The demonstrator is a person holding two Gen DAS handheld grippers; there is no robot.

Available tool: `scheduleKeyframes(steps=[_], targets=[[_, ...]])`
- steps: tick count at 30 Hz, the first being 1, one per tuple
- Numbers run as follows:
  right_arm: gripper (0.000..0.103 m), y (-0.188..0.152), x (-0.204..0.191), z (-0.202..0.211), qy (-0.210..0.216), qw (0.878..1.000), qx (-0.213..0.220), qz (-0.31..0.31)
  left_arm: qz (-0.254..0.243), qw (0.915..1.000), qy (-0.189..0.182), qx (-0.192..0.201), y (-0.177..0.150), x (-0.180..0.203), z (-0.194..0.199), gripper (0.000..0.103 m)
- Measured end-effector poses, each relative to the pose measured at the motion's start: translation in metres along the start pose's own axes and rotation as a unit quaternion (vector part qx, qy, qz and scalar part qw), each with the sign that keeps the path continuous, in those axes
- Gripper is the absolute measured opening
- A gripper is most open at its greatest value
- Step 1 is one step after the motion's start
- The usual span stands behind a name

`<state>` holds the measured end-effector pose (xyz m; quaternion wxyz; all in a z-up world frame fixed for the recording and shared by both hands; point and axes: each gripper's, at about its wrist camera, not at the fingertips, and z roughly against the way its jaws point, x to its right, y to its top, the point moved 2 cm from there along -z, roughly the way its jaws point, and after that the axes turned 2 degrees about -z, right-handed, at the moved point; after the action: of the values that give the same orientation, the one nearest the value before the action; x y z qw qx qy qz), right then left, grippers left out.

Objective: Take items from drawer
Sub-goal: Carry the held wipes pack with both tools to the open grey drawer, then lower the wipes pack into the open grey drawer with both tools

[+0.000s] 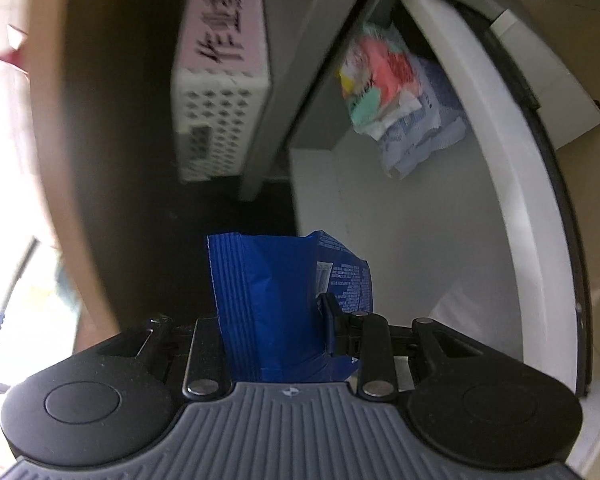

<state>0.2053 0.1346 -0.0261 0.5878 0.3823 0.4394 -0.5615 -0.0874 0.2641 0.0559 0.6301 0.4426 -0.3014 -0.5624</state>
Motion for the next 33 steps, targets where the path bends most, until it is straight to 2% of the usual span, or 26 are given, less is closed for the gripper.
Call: scheduleKeyframes(steps=[5, 8, 14, 17, 21, 22, 23, 24, 26, 29, 33], targets=[[0.035, 0.005, 0.008, -0.045, -0.037, 0.999, -0.033, 0.013, 0.023, 0.9997, 0.008, -0.006, -0.005, -0.022, -0.004, 0.066], [0.035, 0.001, 0.012, -0.067, -0.045, 0.998, -0.048, 0.018, 0.034, 0.9994, 0.010, -0.005, -0.004, -0.029, -0.010, 0.066], [0.036, -0.010, 0.018, -0.093, -0.068, 0.994, -0.080, 0.016, 0.041, 0.9990, 0.012, -0.011, -0.004, -0.033, -0.021, 0.066], [0.047, -0.014, 0.021, -0.091, -0.106, 0.990, -0.092, 0.023, 0.037, 0.9992, 0.011, -0.009, -0.004, -0.033, -0.024, 0.066], [0.052, -0.015, 0.020, -0.083, -0.146, 0.984, -0.096, 0.045, 0.040, 0.9992, 0.006, -0.007, -0.003, -0.033, -0.024, 0.066], [0.056, -0.015, 0.020, -0.080, -0.153, 0.982, -0.096, 0.048, 0.039, 0.9992, 0.005, -0.006, -0.003, -0.032, -0.024, 0.066], [0.064, -0.015, 0.019, -0.075, -0.161, 0.981, -0.096, 0.053, 0.036, 0.9993, 0.003, -0.006, -0.003, -0.031, -0.024, 0.066], [0.066, -0.016, 0.018, -0.071, -0.174, 0.978, -0.095, 0.061, 0.034, 0.9994, 0.002, -0.005, -0.003, -0.031, -0.023, 0.066], [0.064, -0.017, 0.017, -0.064, -0.201, 0.972, -0.096, 0.081, 0.029, 0.9996, 0.000, -0.005, -0.003, -0.029, -0.023, 0.066], [0.060, -0.019, 0.017, -0.054, -0.206, 0.969, -0.103, 0.084, 0.026, 0.9997, -0.003, -0.003, -0.003, -0.027, -0.022, 0.066], [0.060, -0.026, 0.007, -0.046, -0.230, 0.960, -0.113, 0.107, 0.021, 0.9998, -0.005, 0.001, -0.002, -0.025, -0.022, 0.066]])
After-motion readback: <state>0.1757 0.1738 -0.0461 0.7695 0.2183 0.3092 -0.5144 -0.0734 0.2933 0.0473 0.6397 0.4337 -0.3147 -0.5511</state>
